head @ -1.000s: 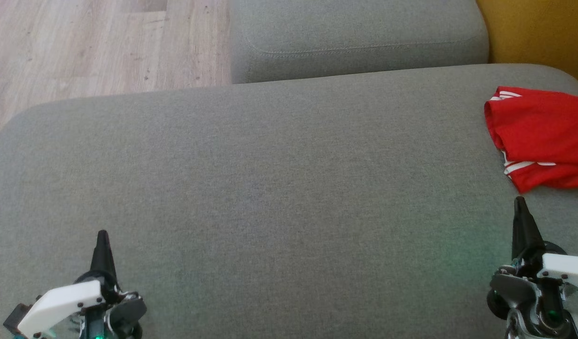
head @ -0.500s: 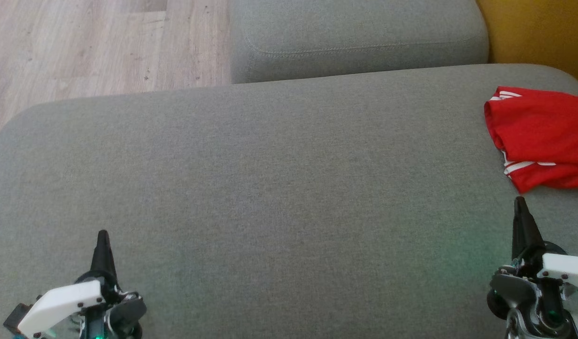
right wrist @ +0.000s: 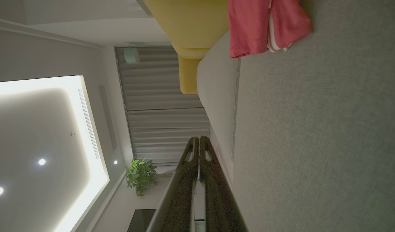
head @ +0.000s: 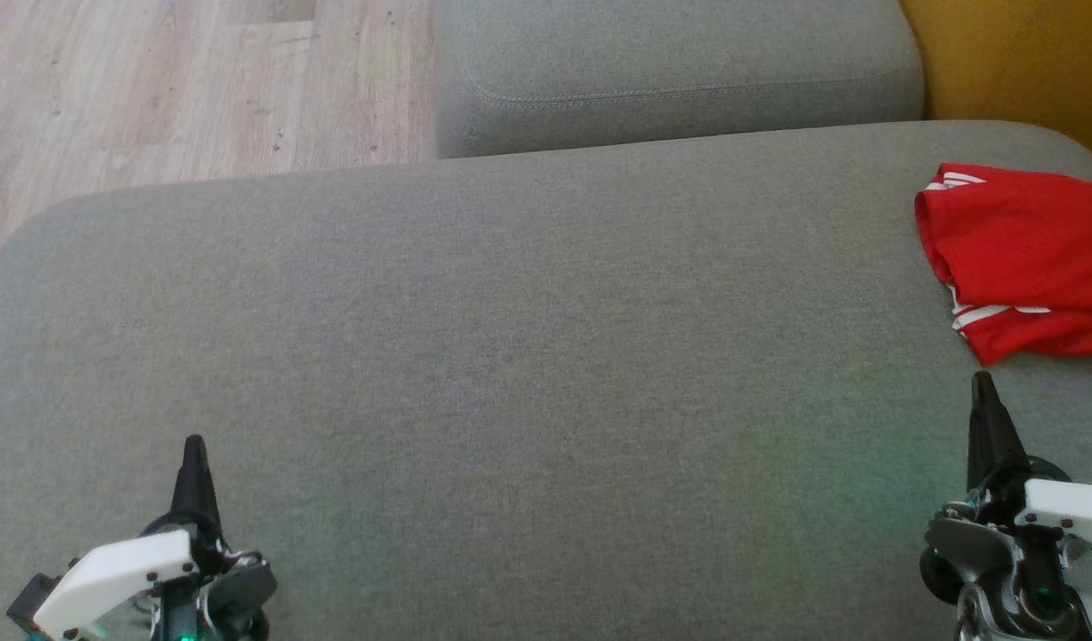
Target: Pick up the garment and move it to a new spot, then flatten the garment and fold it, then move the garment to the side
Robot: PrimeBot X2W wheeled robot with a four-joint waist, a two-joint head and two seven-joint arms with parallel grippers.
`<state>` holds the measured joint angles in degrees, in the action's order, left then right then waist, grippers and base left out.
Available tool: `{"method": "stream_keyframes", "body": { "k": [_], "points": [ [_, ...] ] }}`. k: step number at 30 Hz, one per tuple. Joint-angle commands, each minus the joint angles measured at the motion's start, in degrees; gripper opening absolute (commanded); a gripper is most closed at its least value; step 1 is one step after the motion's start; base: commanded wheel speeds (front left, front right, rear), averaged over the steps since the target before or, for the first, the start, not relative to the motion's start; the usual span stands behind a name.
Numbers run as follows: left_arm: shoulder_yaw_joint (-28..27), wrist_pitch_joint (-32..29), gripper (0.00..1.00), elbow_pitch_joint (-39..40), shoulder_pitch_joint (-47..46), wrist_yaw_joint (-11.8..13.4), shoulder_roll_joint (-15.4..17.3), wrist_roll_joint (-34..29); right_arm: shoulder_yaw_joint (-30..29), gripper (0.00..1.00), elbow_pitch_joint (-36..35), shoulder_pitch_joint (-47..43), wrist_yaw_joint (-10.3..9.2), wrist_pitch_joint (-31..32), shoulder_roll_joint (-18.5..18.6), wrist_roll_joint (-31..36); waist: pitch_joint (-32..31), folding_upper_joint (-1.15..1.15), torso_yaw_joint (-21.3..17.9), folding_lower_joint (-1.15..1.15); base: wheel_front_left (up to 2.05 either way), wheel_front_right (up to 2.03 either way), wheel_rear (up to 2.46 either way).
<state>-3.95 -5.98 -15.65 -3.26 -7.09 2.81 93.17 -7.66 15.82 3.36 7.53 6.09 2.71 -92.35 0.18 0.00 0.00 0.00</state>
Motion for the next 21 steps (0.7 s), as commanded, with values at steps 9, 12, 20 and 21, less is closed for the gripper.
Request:
{"method": "stream_keyframes", "body": {
  "k": [9,12,20,21],
  "points": [
    [-2.4,-0.3,0.0,1.6,-2.9,-0.4,0.2,-0.8,1.1,0.0,-1.8,2.8,-0.04,0.4,0.2,0.2,0.0,0.0,0.0,0.0,0.0,0.0,0.0],
    [-2.4,-0.4,0.0,1.6,-2.9,-0.4,0.2,-0.9,1.1,0.0,-1.8,2.8,-0.04,0.4,0.2,0.2,0.0,0.0,0.0,0.0,0.0,0.0,0.0],
    [-2.4,-0.4,0.0,1.6,-2.9,-0.4,0.2,-0.9,1.1,0.0,-1.8,2.8,-0.04,0.4,0.2,0.2,0.0,0.0,0.0,0.0,0.0,0.0,0.0],
    [-2.4,-0.4,0.0,1.6,-2.9,-0.4,0.2,-0.9,1.1,0.0,-1.8,2.8,-0.04,0.4,0.2,0.2,0.0,0.0,0.0,0.0,0.0,0.0,0.0]
  ]
}}
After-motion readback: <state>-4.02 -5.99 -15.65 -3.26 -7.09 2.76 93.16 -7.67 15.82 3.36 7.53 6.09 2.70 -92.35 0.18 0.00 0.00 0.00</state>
